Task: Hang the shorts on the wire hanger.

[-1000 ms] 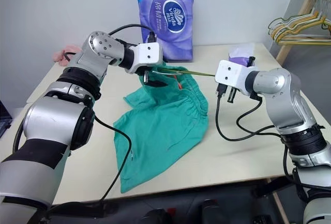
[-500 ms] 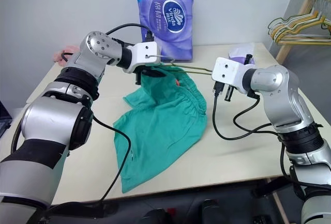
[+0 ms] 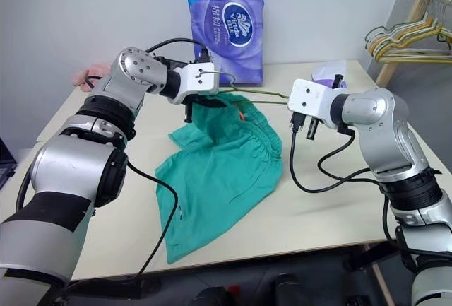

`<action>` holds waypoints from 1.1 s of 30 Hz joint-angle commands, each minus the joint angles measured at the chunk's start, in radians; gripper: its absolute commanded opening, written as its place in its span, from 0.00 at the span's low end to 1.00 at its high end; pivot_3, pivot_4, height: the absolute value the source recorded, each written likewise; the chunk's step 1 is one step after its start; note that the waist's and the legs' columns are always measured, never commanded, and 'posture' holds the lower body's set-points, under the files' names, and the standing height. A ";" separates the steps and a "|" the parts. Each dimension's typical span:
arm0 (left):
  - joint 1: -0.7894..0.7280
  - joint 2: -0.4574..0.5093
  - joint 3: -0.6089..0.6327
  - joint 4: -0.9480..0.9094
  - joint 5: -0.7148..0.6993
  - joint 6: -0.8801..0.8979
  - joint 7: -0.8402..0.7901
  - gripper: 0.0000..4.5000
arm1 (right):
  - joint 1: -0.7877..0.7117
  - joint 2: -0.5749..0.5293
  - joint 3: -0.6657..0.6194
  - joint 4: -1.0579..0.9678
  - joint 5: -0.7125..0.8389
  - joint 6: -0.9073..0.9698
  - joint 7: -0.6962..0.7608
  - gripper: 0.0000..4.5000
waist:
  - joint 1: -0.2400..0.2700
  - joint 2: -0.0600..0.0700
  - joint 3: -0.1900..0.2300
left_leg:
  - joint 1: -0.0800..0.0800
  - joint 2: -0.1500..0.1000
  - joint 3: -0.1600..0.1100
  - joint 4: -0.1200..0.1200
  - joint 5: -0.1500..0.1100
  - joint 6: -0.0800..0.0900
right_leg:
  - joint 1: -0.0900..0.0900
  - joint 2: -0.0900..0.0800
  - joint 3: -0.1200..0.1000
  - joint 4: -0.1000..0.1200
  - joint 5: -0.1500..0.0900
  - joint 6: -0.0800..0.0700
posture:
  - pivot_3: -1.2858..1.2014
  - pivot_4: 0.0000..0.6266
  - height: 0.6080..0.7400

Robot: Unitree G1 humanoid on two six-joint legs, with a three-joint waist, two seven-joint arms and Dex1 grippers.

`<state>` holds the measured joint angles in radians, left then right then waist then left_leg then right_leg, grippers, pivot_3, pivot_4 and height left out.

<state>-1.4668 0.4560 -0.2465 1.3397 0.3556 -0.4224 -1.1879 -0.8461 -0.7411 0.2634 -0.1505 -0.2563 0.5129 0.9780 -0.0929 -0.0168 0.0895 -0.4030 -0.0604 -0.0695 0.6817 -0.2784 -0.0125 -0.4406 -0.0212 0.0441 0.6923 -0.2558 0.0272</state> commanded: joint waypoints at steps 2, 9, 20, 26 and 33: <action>-0.008 -0.011 0.022 -0.015 -0.020 0.000 0.029 0.00 | -0.037 0.012 -0.029 -0.087 0.032 0.013 0.005 0.25 | 0.000 -0.001 -0.002 | 0.000 0.000 0.000 0.000 0.000 0.000 | 0.000 0.000 0.000 0.000 0.000 0.000 | 0.46 0.00 1.00; 0.007 0.004 0.033 -0.017 -0.025 0.003 0.027 0.00 | -0.011 -0.005 -0.051 -0.162 0.075 0.093 0.023 0.80 | -0.001 -0.002 -0.007 | 0.000 0.000 0.000 0.000 0.000 0.000 | 0.000 0.000 0.000 0.000 0.000 0.000 | 0.46 0.00 1.00; 0.085 0.091 0.016 -0.025 0.002 -0.024 0.048 0.00 | 0.014 -0.050 -0.192 -0.385 0.238 0.512 -0.004 0.99 | -0.015 -0.003 -0.022 | 0.000 0.001 -0.002 -0.001 0.000 0.000 | 0.000 0.000 0.002 0.000 0.000 0.000 | 0.45 0.00 1.00; 0.105 0.106 0.057 -0.030 -0.042 -0.006 0.045 0.00 | 0.072 -0.003 -0.284 -0.406 0.338 0.690 -0.064 0.99 | -0.016 -0.006 -0.026 | -0.001 0.000 -0.004 0.000 0.000 0.001 | 0.001 -0.001 0.001 -0.001 0.000 0.000 | 0.45 0.00 1.00; 0.128 0.069 0.176 -0.087 -0.197 0.055 -0.040 0.00 | 0.258 0.249 -0.383 -0.342 0.531 0.904 -0.120 0.99 | -0.026 -0.013 -0.041 | -0.001 0.000 -0.005 -0.001 -0.002 0.003 | 0.001 -0.001 0.001 0.000 0.000 0.000 | 0.45 0.00 1.00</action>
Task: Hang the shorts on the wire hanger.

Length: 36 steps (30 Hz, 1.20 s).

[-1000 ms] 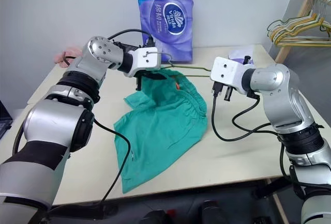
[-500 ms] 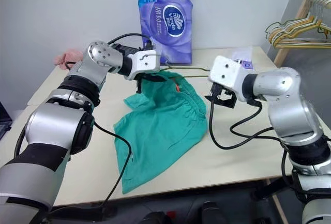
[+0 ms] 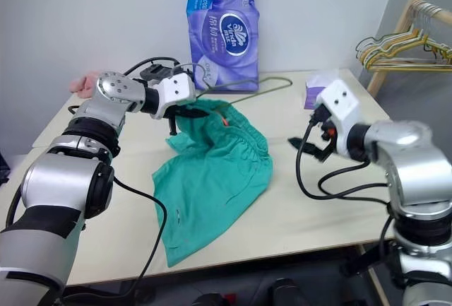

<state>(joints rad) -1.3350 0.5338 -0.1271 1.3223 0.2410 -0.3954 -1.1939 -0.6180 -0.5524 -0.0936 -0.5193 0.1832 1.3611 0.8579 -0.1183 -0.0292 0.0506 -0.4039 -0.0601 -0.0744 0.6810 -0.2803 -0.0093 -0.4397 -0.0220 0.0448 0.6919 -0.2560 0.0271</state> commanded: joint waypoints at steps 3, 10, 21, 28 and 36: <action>0.031 -0.007 0.065 -0.112 -0.107 0.042 -0.072 0.00 | 0.030 0.130 -0.022 0.121 0.134 0.043 -0.034 0.99 | -0.016 0.002 -0.006 | 0.000 0.000 -0.001 0.000 0.000 0.000 | 0.000 0.000 0.000 0.000 0.000 0.000 | 0.45 0.00 1.00; 0.074 0.021 0.070 -0.189 -0.135 0.101 -0.084 0.00 | -0.035 0.206 0.050 0.314 0.127 -0.131 -0.149 0.99 | -0.038 0.004 -0.008 | 0.001 0.000 -0.001 -0.001 0.000 0.000 | 0.000 0.000 -0.001 0.001 0.000 0.000 | 0.48 0.00 1.00; 0.093 0.045 0.067 -0.233 -0.149 0.144 -0.069 0.00 | -0.064 0.358 0.101 0.300 0.174 -0.149 -0.278 0.99 | -0.036 0.004 -0.010 | 0.001 -0.001 -0.003 -0.001 0.002 -0.003 | 0.000 0.000 -0.002 0.004 -0.001 0.000 | 0.49 0.01 1.00; 0.083 0.045 0.064 -0.222 -0.143 0.146 -0.061 0.00 | -0.039 0.346 0.106 0.314 0.179 -0.196 -0.311 0.90 | -0.028 0.004 -0.010 | 0.001 -0.001 -0.003 -0.001 0.001 -0.002 | 0.000 0.000 -0.001 0.004 -0.001 0.000 | 0.49 0.03 1.00; 0.082 0.040 0.062 -0.219 -0.142 0.145 -0.061 0.00 | -0.019 0.312 0.127 0.326 0.174 -0.244 -0.324 0.29 | -0.027 0.004 -0.010 | 0.001 -0.001 -0.003 -0.001 0.000 0.000 | 0.000 0.000 -0.001 0.004 -0.001 0.000 | 0.49 0.04 1.00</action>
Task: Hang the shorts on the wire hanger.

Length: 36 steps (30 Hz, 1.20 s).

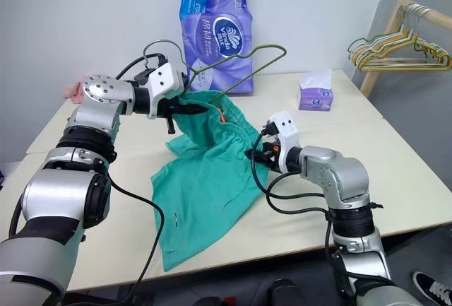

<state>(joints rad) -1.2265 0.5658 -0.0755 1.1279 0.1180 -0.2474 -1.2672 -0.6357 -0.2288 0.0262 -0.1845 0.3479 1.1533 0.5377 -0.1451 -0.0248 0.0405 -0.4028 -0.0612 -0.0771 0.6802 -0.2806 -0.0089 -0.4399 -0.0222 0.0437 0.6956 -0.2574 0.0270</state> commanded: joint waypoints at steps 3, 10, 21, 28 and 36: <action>-0.029 0.010 0.011 -0.020 -0.018 -0.005 0.015 0.00 | 0.005 -0.034 0.034 -0.007 -0.003 -0.064 0.004 0.05 | 0.000 0.000 0.000 | 0.000 0.000 0.000 0.000 0.000 0.000 | 0.000 0.000 0.000 0.000 0.000 0.000 | 0.49 0.04 1.00; -0.001 0.009 0.016 -0.047 -0.036 0.000 -0.021 0.00 | 0.014 -0.102 0.063 0.001 -0.010 -0.116 0.021 0.01 | 0.001 0.000 0.000 | 0.000 0.000 0.000 0.000 0.000 0.000 | 0.000 0.000 0.000 0.000 0.000 0.000 | 0.49 0.04 1.00; 0.237 0.115 -0.014 -0.423 -0.333 0.384 -0.347 0.00 | 0.063 -0.542 -0.020 0.181 0.004 -0.325 0.335 0.01 | 0.005 0.000 0.000 | 0.001 0.001 0.000 -0.001 -0.001 0.001 | 0.004 0.001 -0.001 -0.005 0.000 0.000 | 0.49 0.04 1.00; 0.257 0.160 -0.114 -0.427 -0.330 0.316 -0.347 0.00 | 0.024 -0.635 0.002 0.179 0.058 -0.320 0.462 0.01 | 0.009 0.000 0.000 | 0.003 0.001 0.000 0.000 -0.001 0.001 | 0.006 0.001 0.000 -0.006 0.000 0.000 | 0.48 0.05 1.00; 0.222 0.199 -0.251 -0.310 -0.295 0.087 -0.347 0.00 | -0.039 -0.724 0.050 0.115 0.113 -0.257 0.590 0.01 | 0.024 0.001 0.001 | 0.004 0.001 0.000 0.000 -0.001 0.001 | 0.008 0.000 -0.001 -0.008 0.000 0.000 | 0.48 0.05 1.00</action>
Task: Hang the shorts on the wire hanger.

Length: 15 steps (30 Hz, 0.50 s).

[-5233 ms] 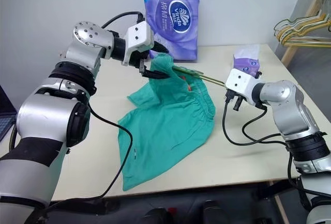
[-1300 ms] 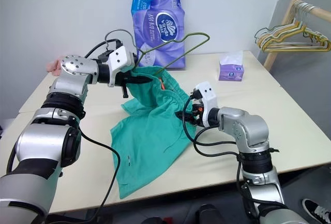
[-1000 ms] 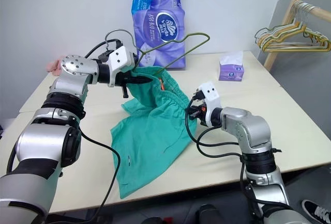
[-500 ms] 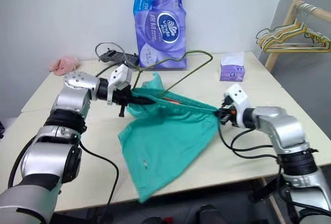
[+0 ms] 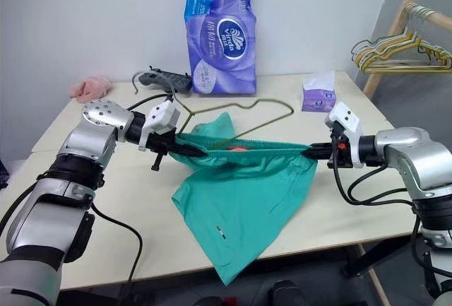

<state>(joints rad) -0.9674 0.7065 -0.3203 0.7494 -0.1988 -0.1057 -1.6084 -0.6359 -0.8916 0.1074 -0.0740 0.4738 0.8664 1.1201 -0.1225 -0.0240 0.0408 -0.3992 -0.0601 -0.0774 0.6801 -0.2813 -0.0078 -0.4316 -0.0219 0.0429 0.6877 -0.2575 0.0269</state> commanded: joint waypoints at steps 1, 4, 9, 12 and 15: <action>-0.051 0.056 -0.011 0.098 0.040 -0.090 -0.006 0.00 | -0.046 -0.068 -0.028 0.001 -0.007 0.040 0.017 0.01 | 0.003 0.000 0.000 | 0.000 0.000 0.000 0.000 0.000 0.000 | 0.000 0.000 0.000 0.000 0.000 0.000 | 0.48 0.05 1.00; -0.085 0.051 -0.029 0.178 0.095 -0.184 -0.006 0.00 | -0.058 -0.086 -0.021 -0.014 0.005 0.059 0.038 0.01 | 0.011 0.000 0.000 | 0.000 0.000 0.000 0.000 0.000 0.000 | 0.000 0.000 0.000 0.000 0.000 0.000 | 0.47 0.05 1.00; -0.124 0.043 -0.050 0.290 0.203 -0.339 0.014 0.00 | -0.071 -0.110 -0.023 -0.045 0.033 0.094 0.056 0.01 | 0.017 0.000 0.000 | 0.000 0.000 0.000 0.001 0.000 0.000 | 0.001 0.000 0.000 -0.002 0.000 0.000 | 0.47 0.05 1.00; -0.141 0.029 -0.040 0.332 0.224 -0.373 0.014 0.00 | -0.076 -0.114 -0.027 -0.050 0.041 0.104 0.046 0.01 | 0.017 0.000 0.000 | 0.000 0.000 0.000 0.001 0.000 0.000 | 0.001 0.000 0.000 -0.001 0.000 0.000 | 0.47 0.04 1.00; -0.161 0.013 -0.041 0.362 0.253 -0.397 0.033 0.00 | -0.062 -0.133 -0.036 -0.074 0.051 0.114 0.054 0.01 | 0.016 0.000 0.000 | 0.000 0.000 0.000 0.001 0.000 0.000 | 0.001 0.000 0.000 -0.001 0.000 0.000 | 0.46 0.04 1.00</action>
<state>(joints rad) -1.1070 0.6676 -0.3676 1.0601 -0.0156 -0.4943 -1.5864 -0.6878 -0.9524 0.1334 -0.1542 0.5350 0.9633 1.1771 -0.1066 -0.0238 0.0410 -0.3995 -0.0605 -0.0770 0.6810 -0.2816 -0.0074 -0.4304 -0.0222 0.0427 0.6861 -0.2574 0.0269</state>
